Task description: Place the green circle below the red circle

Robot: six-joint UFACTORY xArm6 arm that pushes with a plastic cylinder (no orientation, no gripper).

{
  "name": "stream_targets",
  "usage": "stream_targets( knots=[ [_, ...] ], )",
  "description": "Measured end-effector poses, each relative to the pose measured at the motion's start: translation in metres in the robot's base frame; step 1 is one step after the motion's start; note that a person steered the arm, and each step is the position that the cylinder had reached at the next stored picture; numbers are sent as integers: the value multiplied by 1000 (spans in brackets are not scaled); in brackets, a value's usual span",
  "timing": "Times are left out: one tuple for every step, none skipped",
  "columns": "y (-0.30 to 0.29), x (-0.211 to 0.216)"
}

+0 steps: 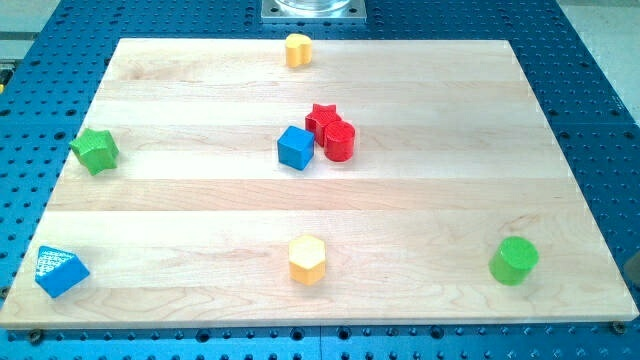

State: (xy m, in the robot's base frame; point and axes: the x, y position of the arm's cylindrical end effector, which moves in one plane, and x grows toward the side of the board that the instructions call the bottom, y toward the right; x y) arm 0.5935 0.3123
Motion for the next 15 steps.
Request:
stream_targets(
  knots=[
    [-58, -7],
    [-144, -32],
    [-158, -3],
    [-150, 24],
    [-208, 4],
    [-222, -37],
    [-232, -72],
    [-223, -72],
    [-225, -94],
    [-216, -107],
    [-231, -103],
    [-234, -89],
    [-263, -87],
    [-286, -103],
    [-278, -103]
  ],
)
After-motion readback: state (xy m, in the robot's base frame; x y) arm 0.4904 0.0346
